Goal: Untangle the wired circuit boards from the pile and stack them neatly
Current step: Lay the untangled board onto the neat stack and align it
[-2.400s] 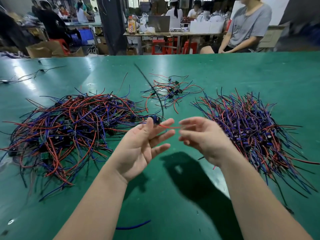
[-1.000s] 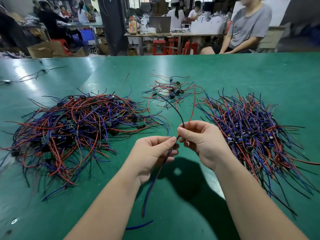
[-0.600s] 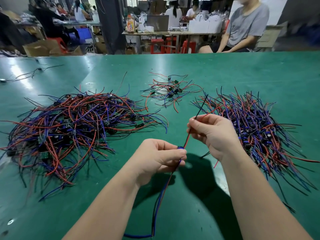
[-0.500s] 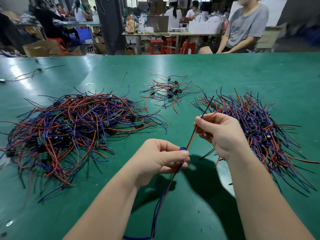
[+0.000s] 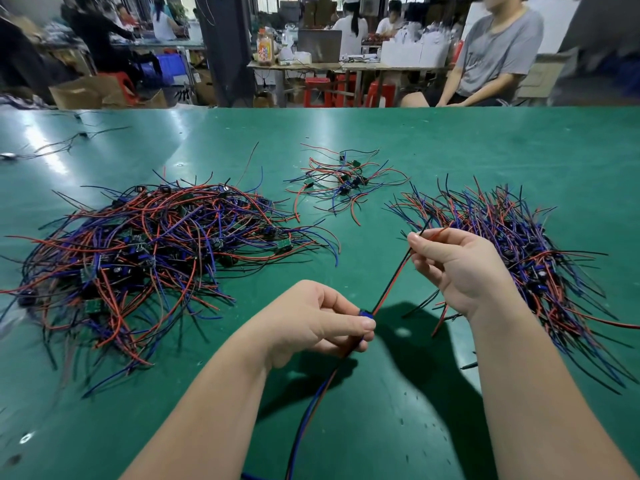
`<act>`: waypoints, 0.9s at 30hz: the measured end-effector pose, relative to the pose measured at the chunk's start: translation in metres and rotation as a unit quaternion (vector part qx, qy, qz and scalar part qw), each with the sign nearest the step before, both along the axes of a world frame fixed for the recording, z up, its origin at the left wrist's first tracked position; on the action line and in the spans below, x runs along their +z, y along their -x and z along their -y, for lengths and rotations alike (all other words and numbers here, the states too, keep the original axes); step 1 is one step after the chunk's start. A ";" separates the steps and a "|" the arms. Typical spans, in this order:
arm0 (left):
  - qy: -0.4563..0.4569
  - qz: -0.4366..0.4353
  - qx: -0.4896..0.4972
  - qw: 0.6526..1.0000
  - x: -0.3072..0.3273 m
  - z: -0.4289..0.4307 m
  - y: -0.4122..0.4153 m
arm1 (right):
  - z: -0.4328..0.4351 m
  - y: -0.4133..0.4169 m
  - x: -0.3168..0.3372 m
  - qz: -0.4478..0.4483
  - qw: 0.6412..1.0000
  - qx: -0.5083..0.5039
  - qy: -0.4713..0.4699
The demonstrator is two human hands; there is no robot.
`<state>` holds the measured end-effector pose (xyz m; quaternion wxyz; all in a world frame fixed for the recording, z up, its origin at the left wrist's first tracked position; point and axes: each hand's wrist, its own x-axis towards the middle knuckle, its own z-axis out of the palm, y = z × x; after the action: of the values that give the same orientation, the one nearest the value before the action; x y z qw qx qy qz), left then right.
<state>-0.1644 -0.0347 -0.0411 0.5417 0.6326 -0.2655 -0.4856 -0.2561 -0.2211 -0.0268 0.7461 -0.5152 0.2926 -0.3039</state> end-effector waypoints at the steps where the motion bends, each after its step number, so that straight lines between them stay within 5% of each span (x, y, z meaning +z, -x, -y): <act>1: -0.002 0.001 0.000 1.000 0.000 0.000 -0.001 | 0.000 0.000 0.000 0.006 1.000 -0.001 -0.010; 13: -0.031 0.022 -0.001 0.999 -0.005 -0.002 -0.004 | 0.009 0.007 0.002 0.039 0.998 -0.043 -0.034; 20: 0.015 -0.023 -0.011 1.000 -0.004 -0.003 -0.004 | 0.000 -0.001 -0.005 0.021 0.978 -0.147 0.145; 24: 0.062 -0.005 0.106 0.992 -0.006 0.004 -0.008 | -0.011 -0.012 -0.010 0.004 0.986 -0.127 0.105; 27: 0.100 -0.013 0.226 0.969 -0.009 0.010 -0.012 | -0.024 -0.020 -0.016 -0.085 0.981 -0.030 0.169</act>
<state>-0.1526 -0.0449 -0.0497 0.7014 0.6123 -0.1560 -0.3298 -0.2365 -0.1971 -0.0425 0.6111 -0.6487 0.3150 -0.3264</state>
